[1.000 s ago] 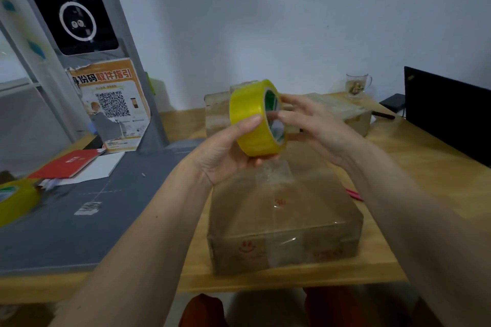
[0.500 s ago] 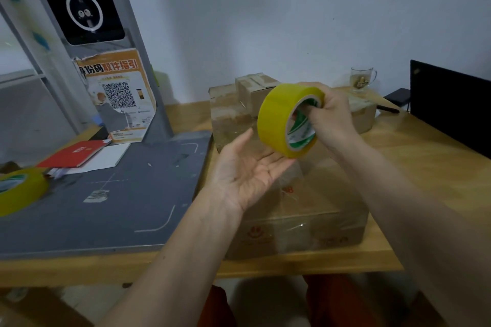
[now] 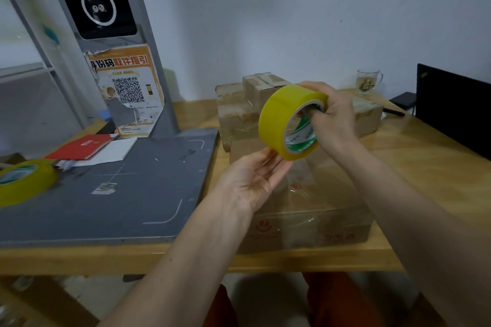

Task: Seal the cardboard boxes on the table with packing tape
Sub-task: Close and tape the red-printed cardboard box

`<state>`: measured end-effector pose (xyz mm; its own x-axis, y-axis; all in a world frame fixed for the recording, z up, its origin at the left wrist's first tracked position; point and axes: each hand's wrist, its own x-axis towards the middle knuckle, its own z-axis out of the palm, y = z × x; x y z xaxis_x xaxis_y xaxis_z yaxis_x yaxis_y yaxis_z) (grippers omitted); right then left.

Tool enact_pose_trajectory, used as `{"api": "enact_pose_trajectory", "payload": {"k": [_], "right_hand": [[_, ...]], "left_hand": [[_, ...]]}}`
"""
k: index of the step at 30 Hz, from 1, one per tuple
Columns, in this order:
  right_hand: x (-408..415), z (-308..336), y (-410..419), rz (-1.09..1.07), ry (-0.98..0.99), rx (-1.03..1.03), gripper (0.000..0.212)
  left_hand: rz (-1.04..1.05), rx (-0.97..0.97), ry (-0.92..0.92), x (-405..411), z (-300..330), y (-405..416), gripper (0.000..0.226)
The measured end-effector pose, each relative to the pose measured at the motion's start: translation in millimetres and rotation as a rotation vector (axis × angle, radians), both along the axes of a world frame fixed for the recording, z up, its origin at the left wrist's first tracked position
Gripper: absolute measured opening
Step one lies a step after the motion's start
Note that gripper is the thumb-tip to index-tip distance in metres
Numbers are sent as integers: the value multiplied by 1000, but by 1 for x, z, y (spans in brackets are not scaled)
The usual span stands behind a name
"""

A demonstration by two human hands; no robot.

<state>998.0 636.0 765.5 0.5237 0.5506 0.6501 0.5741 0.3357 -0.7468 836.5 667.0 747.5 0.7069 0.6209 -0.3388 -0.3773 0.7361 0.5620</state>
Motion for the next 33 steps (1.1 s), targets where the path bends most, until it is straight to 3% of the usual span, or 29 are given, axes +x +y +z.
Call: {"api": "enact_pose_trajectory", "payload": {"k": [11, 20, 27, 33], "right_hand": [[4, -3, -6, -70, -100, 1, 51], [0, -7, -13, -77, -322, 24, 58], [0, -1, -19, -84, -399, 15, 59], [1, 3, -22, -65, -508, 52, 56]], "left_hand": [[1, 21, 49, -1, 1, 2, 4], [-100, -8, 72, 5, -10, 9, 6], [-155, 99, 103, 7, -6, 10, 20], [-268, 124, 92, -1, -1, 12, 16]]}}
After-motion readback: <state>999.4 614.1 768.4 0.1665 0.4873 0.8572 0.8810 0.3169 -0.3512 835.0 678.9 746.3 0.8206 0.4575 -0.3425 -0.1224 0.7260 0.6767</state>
